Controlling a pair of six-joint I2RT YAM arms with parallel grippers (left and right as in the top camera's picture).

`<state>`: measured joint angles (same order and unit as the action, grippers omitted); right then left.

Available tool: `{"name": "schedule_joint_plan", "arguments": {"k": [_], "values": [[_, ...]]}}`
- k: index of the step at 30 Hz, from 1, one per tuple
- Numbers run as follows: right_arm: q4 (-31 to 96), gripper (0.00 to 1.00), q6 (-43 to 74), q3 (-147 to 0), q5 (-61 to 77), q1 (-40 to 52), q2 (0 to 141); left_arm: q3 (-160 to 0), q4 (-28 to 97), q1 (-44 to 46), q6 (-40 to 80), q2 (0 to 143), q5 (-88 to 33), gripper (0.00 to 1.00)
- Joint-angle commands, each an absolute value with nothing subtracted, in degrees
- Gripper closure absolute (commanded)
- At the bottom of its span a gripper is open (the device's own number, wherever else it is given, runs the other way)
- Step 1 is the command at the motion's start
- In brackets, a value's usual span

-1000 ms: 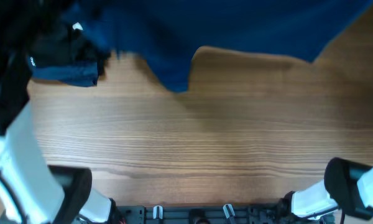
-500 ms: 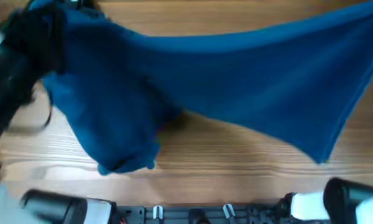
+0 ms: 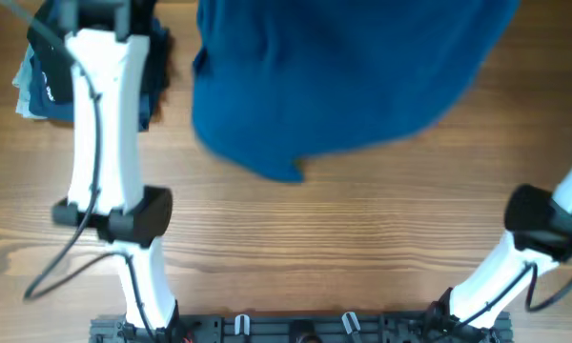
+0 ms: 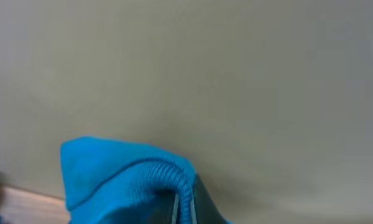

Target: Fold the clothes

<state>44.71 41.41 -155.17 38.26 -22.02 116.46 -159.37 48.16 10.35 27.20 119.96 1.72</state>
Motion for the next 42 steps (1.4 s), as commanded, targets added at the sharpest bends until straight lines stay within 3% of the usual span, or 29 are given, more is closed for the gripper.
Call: {"name": "schedule_joint_plan", "arguments": {"k": [1,5,9,10,11,13,17,24,25,29,31,32,33,34,35,36,37,42], "values": [[50.70,0.96,38.33,-157.25,42.28,-27.46,107.77,-163.22,55.11,9.58,23.31,102.76,3.73,0.96],[65.45,0.96,28.38,-157.23,40.32,-27.92,104.97,-163.19,72.77,9.58,25.17,96.47,3.77,0.96],[83.46,0.96,22.44,-157.01,27.92,-25.67,105.14,-162.91,95.64,9.56,30.63,96.97,5.41,0.96],[88.53,0.96,20.99,-157.01,23.38,-24.29,105.56,-160.38,96.51,9.69,27.05,98.39,1.28,0.83],[90.59,0.96,19.97,-157.01,21.65,-23.51,105.75,-157.14,96.49,10.09,27.70,98.76,-1.61,0.77],[92.16,0.96,16.58,-156.48,20.14,-21.76,105.73,-152.53,96.49,10.39,27.88,99.74,-3.22,0.78],[92.14,0.94,16.43,-154.85,17.58,-18.61,105.43,-137.23,96.07,10.26,31.20,102.35,-3.20,0.96],[92.05,0.96,16.51,-145.67,14.31,-17.08,105.54,-125.95,92.16,10.33,33.08,105.01,-3.49,0.95],[91.72,0.96,16.49,-143.81,14.09,-17.08,105.54,-125.60,91.26,10.39,33.06,105.01,-4.38,0.85],[89.49,0.94,16.62,-138.02,11.57,-17.08,105.93,-125.45,90.41,12.97,33.04,105.03,-9.61,0.76],[88.09,0.90,16.67,-136.16,11.22,-17.10,106.02,-124.22,90.35,15.99,33.04,105.14,-10.24,0.61],[87.72,0.90,17.04,-135.52,9.65,-17.10,106.04,-123.02,90.02,17.72,33.04,105.27,-10.24,0.44],[87.68,0.82,18.00,-135.24,7.60,-17.10,106.10,-121.27,89.36,19.62,33.06,105.36,-10.28,0.33],[87.85,0.64,18.61,-135.17,5.13,-17.10,106.28,-119.02,88.01,21.58,33.06,105.45,-10.52,0.24],[87.88,0.31,18.63,-135.11,3.75,-17.10,106.41,-116.16,85.95,23.64,33.06,105.58,-10.85,0.15],[87.90,0.09,18.61,-135.09,3.05,-17.10,106.48,-113.03,83.22,25.41,33.08,105.78,-11.14,0.11],[87.92,0.01,18.61,-135.09,2.92,-17.10,106.52,-109.84,80.49,26.81,33.76,106.02,-11.20,0.09],[87.99,0.01,18.72,-135.06,2.94,-17.10,106.54,-96.84,66.13,29.91,34.13,108.20,-20.40,0.10]]}}
